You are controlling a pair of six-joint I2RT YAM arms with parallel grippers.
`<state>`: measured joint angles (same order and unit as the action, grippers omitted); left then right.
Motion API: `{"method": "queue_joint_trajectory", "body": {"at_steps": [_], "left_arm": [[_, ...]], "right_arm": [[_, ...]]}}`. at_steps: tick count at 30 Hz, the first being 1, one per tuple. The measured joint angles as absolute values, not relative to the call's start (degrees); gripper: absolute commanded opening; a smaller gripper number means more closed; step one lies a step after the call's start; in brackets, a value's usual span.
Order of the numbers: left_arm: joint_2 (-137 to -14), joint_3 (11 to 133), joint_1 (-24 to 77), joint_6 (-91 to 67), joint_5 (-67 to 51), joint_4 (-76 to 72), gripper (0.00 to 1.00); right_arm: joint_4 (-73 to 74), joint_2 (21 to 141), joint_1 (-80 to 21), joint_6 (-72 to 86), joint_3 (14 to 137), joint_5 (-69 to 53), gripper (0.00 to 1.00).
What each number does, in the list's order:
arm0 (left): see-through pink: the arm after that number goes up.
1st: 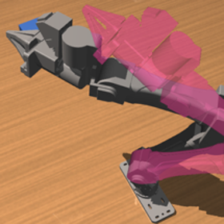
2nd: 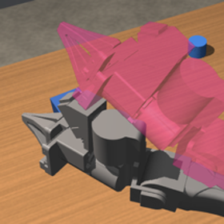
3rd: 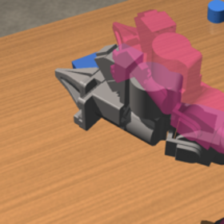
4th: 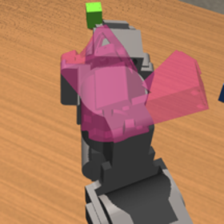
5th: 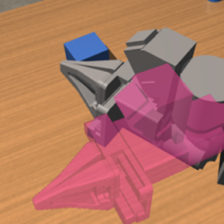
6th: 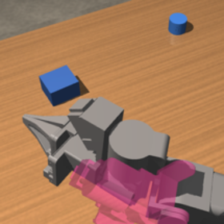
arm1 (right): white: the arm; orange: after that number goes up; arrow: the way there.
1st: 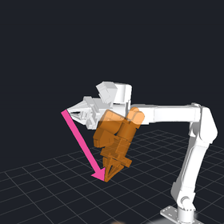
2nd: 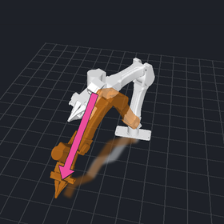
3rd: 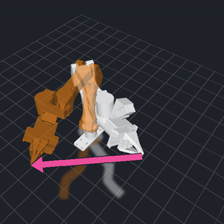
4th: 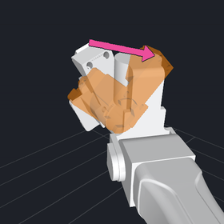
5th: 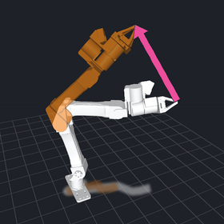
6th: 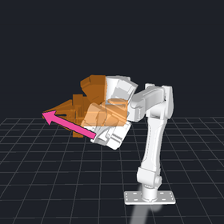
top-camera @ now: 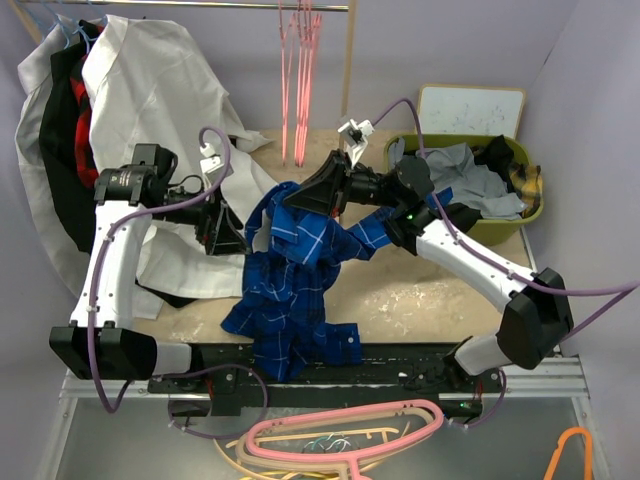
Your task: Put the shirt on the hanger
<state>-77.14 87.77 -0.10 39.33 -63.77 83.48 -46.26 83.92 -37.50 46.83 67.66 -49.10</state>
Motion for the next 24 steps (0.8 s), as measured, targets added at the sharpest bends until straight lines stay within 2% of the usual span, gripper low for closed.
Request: {"method": "queue_joint_trajectory", "body": {"at_steps": [2,4,5,7,11,12,13,14,16,18,20,22,23,24], "left_arm": [[-76.8,87.2,0.6,38.3,-63.2,82.0,0.91],[-76.9,87.2,1.1,38.0,-63.4,81.1,0.74],[-76.9,87.2,1.2,37.9,-63.7,80.9,0.62],[-77.3,87.2,1.3,38.2,-64.2,80.8,0.48],[-78.1,87.2,1.6,38.2,-65.0,80.6,0.36],[-78.3,87.2,1.6,38.2,-65.1,80.6,0.27],[-78.4,87.2,1.7,38.1,-65.3,80.6,0.07],[-78.5,87.2,1.7,38.0,-65.4,80.5,0.00],[-78.5,87.2,1.7,38.0,-65.6,80.2,0.00],[-78.5,87.2,1.8,38.1,-65.8,80.1,0.00],[-78.5,87.4,1.8,38.1,-65.7,80.3,0.00],[-78.5,88.7,1.9,38.0,-64.7,80.5,0.00],[-78.5,89.8,1.9,37.8,-64.0,80.6,0.00],[-78.5,91.3,1.9,37.3,-63.5,80.6,0.00]], "right_arm": [[-46.6,83.9,-37.5,46.7,67.2,-49.1,0.00],[-46.6,83.9,-37.5,46.7,66.7,-49.0,0.00],[-46.7,83.8,-37.5,46.6,66.5,-48.9,0.00],[-46.6,83.8,-37.5,46.5,66.0,-48.9,0.00],[-46.7,83.8,-37.5,46.5,65.4,-48.7,0.00],[-46.7,83.8,-37.5,46.5,65.2,-48.6,0.00],[-46.7,83.8,-37.5,46.5,65.1,-48.6,0.00],[-46.7,83.7,-37.5,46.5,65.1,-48.5,0.00],[-46.9,83.6,-37.5,46.5,64.9,-48.5,0.03],[-47.1,83.2,-37.5,46.5,64.4,-48.4,0.28],[-47.0,82.5,-37.5,46.5,63.6,-48.4,0.62],[-46.9,81.3,-37.5,46.0,62.0,-48.5,0.87],[-46.0,80.1,-37.5,45.1,60.8,-48.3,0.98],[-44.5,78.7,-37.5,43.8,59.7,-47.8,1.00]]}}
